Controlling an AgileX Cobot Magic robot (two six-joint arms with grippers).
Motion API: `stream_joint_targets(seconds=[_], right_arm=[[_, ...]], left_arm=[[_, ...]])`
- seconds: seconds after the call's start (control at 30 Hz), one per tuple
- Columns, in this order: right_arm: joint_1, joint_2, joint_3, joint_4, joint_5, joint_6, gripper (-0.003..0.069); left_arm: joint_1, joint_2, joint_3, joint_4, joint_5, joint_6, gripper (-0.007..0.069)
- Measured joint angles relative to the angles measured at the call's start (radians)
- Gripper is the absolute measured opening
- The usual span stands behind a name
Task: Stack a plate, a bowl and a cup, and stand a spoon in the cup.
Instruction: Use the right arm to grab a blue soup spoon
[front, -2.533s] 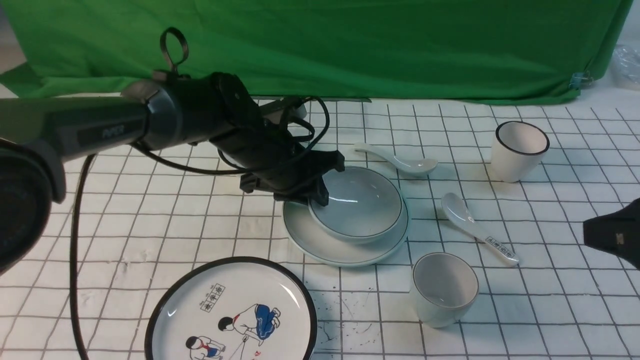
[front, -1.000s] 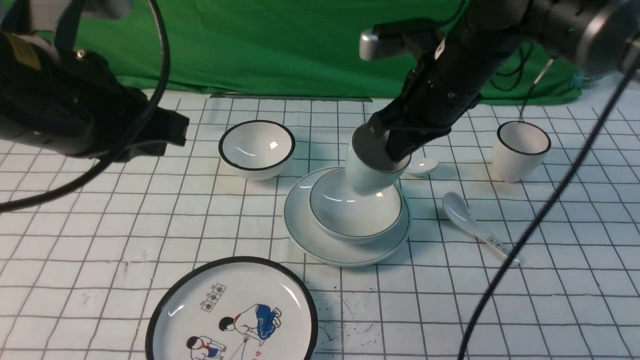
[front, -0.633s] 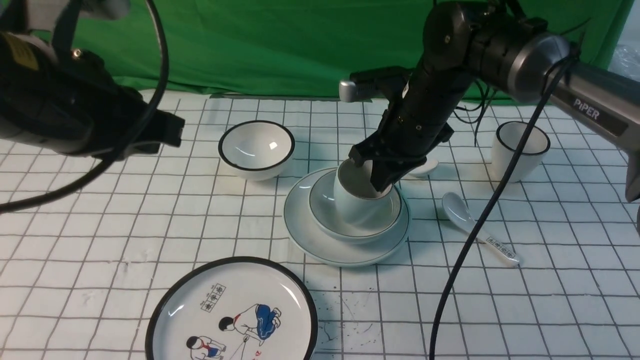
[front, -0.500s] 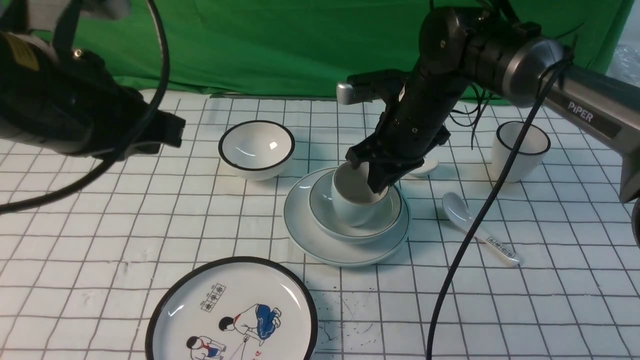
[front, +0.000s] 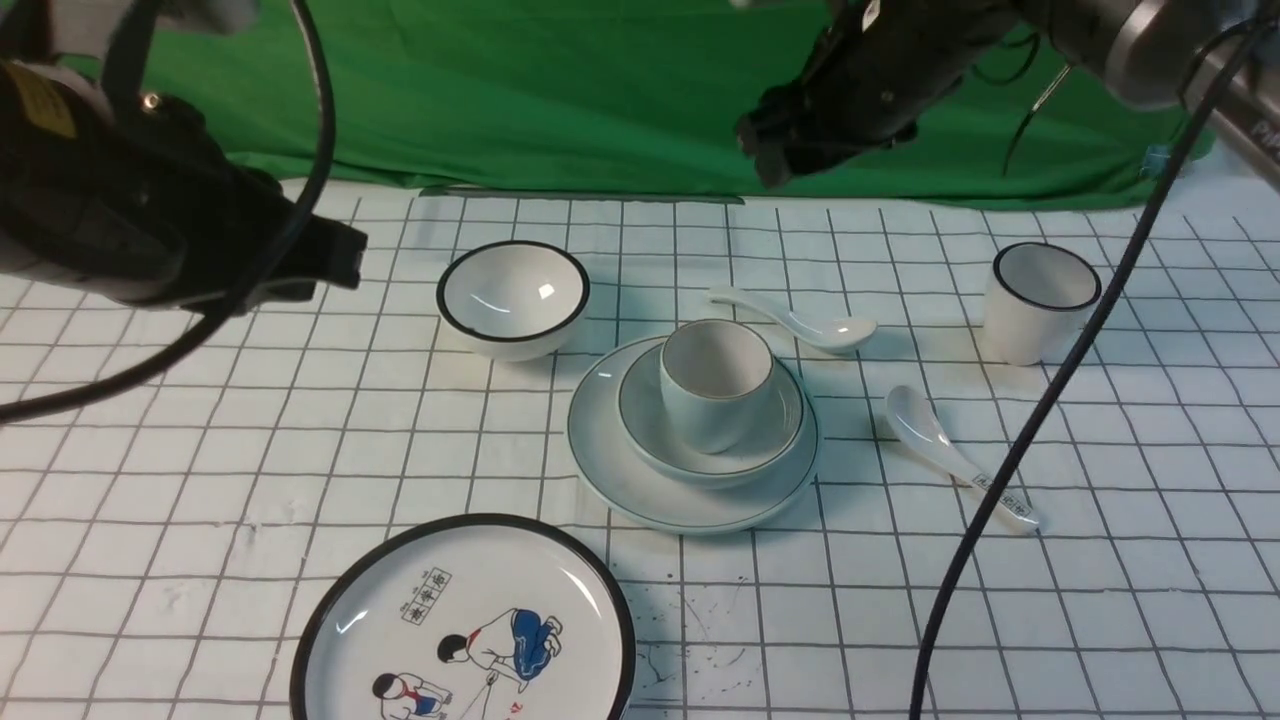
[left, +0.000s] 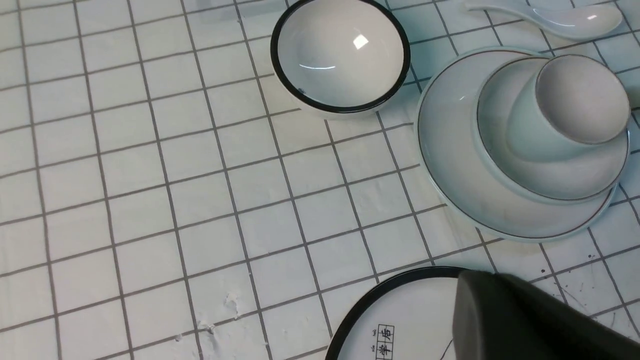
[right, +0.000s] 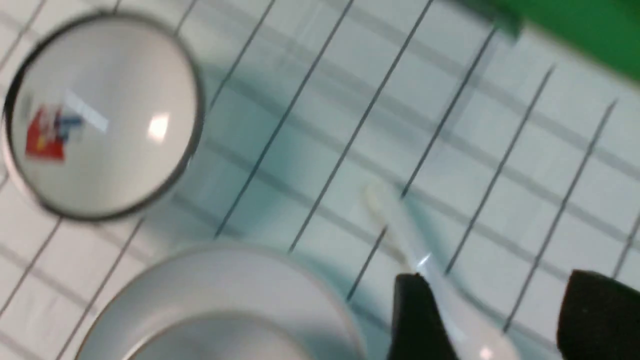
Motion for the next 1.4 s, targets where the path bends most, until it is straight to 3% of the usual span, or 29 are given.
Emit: stream_joint_targets(seconds=[0.23, 0.43, 0.97, 1.03, 1.13, 1.17, 1.2, 1.4], right_arm=[[-0.037, 0.163, -0.014, 0.010, -0.138, -0.053, 0.0429], [-0.037, 0.260, -0.012, 0.109, -0.152, -0.144, 0.0449], [-0.037, 0.322, -0.012, 0.124, -0.115, -0.248, 0.0449], [-0.037, 0.326, -0.012, 0.122, -0.121, -0.254, 0.0428], [-0.037, 0.328, -0.013, 0.119, -0.134, -0.258, 0.0309], [-0.036, 0.328, -0.015, 0.118, -0.147, -0.259, 0.0197], [-0.035, 0.328, -0.017, 0.118, -0.149, -0.258, 0.0157], [-0.043, 0.300, -0.069, 0.113, -0.074, -0.200, 0.0167]], left_arm=[[0.000, 0.000, 0.002, -0.033, 0.015, -0.010, 0.0000], [0.000, 0.000, 0.004, -0.044, 0.027, -0.010, 0.0001], [0.000, 0.000, 0.004, -0.066, 0.027, -0.010, 0.0001], [0.000, 0.000, 0.004, -0.066, 0.027, -0.010, 0.0001], [0.000, 0.000, 0.004, -0.066, 0.027, -0.010, 0.0001], [0.000, 0.000, 0.004, -0.066, 0.026, -0.010, 0.0001], [0.000, 0.000, 0.004, -0.066, 0.026, -0.010, 0.0001], [0.000, 0.000, 0.004, -0.066, 0.021, -0.010, 0.0001]])
